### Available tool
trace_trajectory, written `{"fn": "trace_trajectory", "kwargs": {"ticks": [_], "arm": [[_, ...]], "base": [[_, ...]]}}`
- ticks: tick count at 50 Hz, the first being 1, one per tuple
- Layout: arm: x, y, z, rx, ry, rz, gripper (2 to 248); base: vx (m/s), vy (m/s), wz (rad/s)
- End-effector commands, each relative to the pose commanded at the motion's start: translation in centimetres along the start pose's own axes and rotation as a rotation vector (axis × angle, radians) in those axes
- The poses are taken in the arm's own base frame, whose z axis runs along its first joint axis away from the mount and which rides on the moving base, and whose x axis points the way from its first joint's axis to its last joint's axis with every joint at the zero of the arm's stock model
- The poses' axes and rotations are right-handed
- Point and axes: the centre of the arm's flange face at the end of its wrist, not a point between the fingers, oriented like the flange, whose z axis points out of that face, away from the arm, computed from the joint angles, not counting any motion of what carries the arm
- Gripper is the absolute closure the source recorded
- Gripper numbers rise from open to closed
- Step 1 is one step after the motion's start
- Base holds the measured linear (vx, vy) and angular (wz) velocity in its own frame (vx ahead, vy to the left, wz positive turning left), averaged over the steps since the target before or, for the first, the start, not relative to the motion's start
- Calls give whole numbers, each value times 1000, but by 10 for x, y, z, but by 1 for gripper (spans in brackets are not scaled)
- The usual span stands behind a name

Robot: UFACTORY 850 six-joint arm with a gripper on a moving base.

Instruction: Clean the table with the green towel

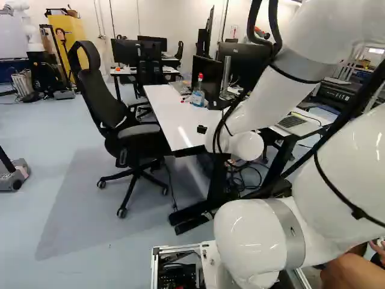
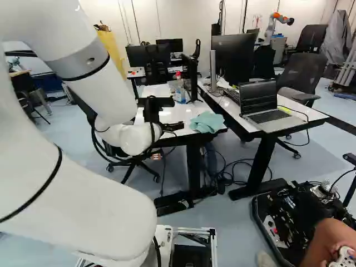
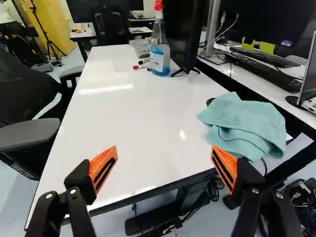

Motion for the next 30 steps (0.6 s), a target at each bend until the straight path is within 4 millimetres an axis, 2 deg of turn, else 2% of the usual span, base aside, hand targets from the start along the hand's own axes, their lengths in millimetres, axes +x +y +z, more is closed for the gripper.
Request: {"fn": "trace_trajectory", "kwargs": {"ticks": [30], "arm": [[-24,-11,-25,37,51,-14,3]], "base": [[0,0,0]]}}
